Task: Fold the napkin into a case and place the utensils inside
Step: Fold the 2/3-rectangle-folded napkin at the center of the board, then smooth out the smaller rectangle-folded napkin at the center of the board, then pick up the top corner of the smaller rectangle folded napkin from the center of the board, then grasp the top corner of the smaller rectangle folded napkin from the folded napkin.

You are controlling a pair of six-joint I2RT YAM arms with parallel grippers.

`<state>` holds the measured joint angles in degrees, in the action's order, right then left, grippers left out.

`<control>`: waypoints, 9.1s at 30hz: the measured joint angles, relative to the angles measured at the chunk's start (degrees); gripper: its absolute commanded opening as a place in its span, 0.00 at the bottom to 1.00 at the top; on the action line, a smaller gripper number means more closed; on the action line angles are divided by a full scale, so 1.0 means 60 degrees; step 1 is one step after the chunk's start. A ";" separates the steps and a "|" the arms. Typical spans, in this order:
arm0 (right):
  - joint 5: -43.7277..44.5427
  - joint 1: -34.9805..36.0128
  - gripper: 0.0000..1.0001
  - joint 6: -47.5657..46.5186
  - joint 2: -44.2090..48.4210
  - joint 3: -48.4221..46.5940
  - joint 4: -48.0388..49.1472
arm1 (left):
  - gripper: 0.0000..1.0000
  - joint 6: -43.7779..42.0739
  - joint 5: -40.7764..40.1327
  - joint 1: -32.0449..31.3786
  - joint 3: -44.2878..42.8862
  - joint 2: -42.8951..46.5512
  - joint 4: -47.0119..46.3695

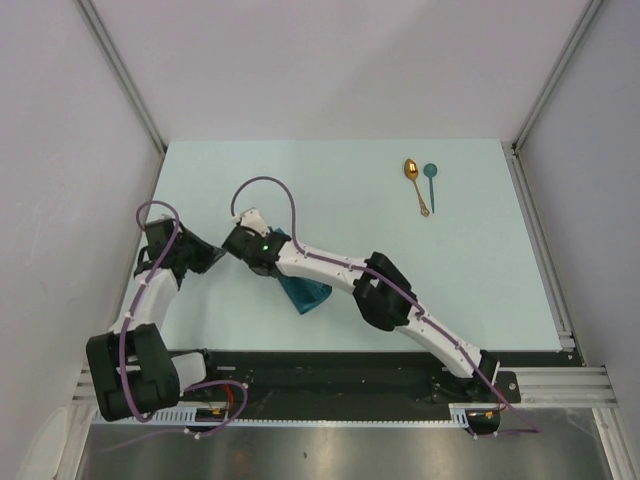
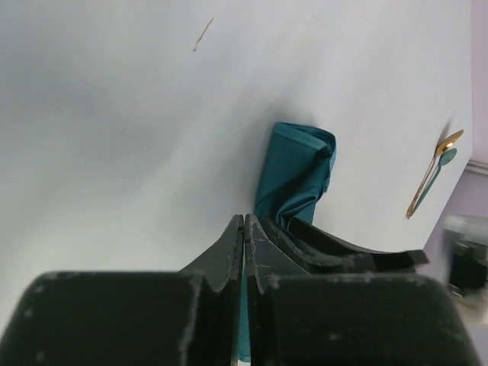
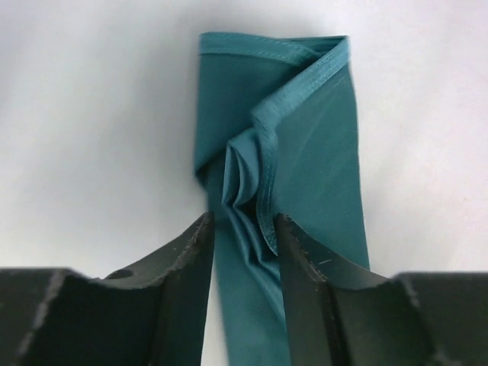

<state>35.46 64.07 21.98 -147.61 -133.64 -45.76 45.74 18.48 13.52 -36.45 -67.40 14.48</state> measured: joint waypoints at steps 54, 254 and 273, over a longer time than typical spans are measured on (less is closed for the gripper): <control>-1.2462 -0.3279 0.28 0.0051 0.5974 1.1056 0.5974 | 0.43 -0.0914 -0.0197 -0.3045 -0.2758 -0.4685 -0.0448; -1.0112 -0.3377 0.00 0.0550 0.2830 0.6725 0.8113 | 0.00 -0.2226 -0.5319 -0.5679 -0.4564 -0.4860 0.1814; -1.0542 -0.3442 0.00 0.1588 0.2375 0.6721 0.8535 | 0.01 -0.2215 -0.4554 -0.5380 -0.4215 -0.4885 0.1814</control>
<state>-27.79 43.42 31.51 -133.36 -93.32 5.45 32.45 -8.84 -18.76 -61.73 -96.71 25.36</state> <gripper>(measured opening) 0.022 0.033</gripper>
